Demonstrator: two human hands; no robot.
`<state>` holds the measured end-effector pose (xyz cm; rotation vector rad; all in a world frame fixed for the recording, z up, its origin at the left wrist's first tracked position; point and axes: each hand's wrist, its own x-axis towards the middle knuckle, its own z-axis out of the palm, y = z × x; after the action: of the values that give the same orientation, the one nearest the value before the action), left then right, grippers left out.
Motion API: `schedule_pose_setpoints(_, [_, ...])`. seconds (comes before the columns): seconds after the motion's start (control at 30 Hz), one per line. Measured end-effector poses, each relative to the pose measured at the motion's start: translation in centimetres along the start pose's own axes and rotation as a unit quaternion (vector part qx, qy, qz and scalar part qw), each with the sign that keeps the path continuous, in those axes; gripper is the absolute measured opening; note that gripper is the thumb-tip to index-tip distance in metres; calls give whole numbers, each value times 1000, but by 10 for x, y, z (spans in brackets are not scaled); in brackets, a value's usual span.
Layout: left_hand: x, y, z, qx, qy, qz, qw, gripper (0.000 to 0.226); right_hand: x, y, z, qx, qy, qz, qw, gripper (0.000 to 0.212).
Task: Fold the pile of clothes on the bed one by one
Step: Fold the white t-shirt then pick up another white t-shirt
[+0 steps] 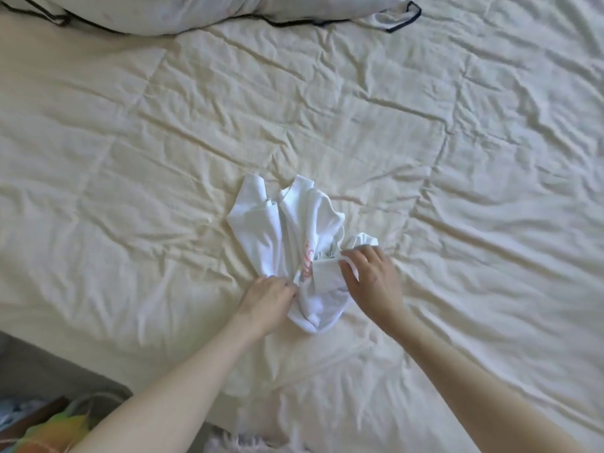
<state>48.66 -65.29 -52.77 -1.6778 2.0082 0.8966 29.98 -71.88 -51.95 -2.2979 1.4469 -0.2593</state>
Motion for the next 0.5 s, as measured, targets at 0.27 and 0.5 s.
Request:
schedule_pose_setpoints(0.27, [14, -2, -60, -117, 109, -38, 986, 27, 57, 3, 9, -111, -276, 148, 943, 29])
schedule_pose_setpoints(0.5, [-39, -11, -108, -236, 214, -21, 948, 56, 27, -51, -70, 76, -16, -70, 995, 10])
